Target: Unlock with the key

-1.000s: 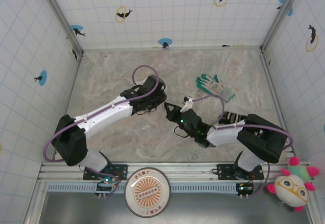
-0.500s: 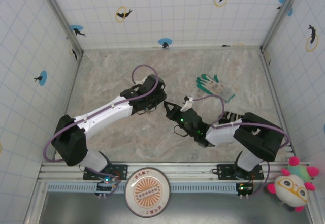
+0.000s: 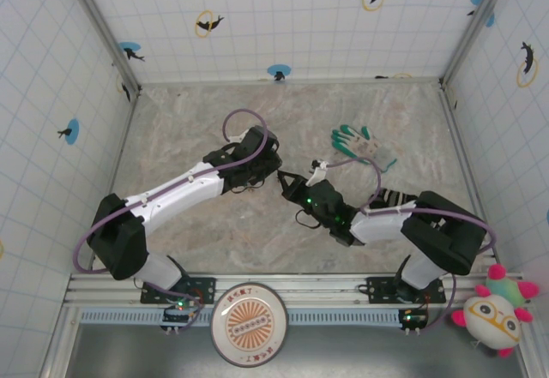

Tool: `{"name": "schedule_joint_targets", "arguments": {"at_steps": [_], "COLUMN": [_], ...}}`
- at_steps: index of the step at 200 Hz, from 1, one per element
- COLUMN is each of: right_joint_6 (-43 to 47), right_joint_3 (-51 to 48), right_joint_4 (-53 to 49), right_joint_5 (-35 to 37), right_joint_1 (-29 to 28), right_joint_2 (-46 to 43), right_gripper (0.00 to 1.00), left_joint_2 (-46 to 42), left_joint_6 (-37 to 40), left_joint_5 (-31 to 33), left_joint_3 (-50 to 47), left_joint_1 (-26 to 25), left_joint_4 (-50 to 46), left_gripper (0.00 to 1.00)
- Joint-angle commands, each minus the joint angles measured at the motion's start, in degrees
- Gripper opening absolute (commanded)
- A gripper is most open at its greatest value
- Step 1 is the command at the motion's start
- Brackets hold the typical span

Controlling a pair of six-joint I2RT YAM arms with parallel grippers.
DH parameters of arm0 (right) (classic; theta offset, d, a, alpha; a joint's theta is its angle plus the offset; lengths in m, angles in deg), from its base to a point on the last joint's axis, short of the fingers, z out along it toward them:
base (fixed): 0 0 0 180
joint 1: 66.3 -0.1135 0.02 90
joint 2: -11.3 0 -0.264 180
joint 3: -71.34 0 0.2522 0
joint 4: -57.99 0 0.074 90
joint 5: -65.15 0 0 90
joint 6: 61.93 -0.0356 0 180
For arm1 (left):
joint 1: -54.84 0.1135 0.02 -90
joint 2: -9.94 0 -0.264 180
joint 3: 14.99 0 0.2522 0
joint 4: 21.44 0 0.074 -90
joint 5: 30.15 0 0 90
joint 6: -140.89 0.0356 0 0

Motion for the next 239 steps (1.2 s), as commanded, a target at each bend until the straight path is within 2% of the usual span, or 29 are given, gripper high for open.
{"name": "schedule_joint_targets", "arguments": {"at_steps": [1,44,239], "right_joint_6": [2.31,6.98,7.47], "right_joint_3": [4.00,5.73,3.41], "right_joint_4": [-4.05,-11.97,-8.35], "right_joint_5": [0.74,-1.34,-2.74], "right_joint_1": [1.80,3.22,3.60], "right_joint_2": [-2.05,-4.77,-6.22], "right_gripper": [0.00,0.00,0.00], "left_joint_2": [-0.57,-0.68,-0.31], "left_joint_6": [-0.13,-0.07,0.69], "left_joint_5": [-5.46,-5.46,-6.41], "left_joint_3": [-0.23,-0.40,-0.15], "left_joint_1": [-1.37,-1.37,-1.37], "left_joint_4": [-1.76,-1.73,-0.85], "left_gripper": [0.00,0.00,0.00]}}
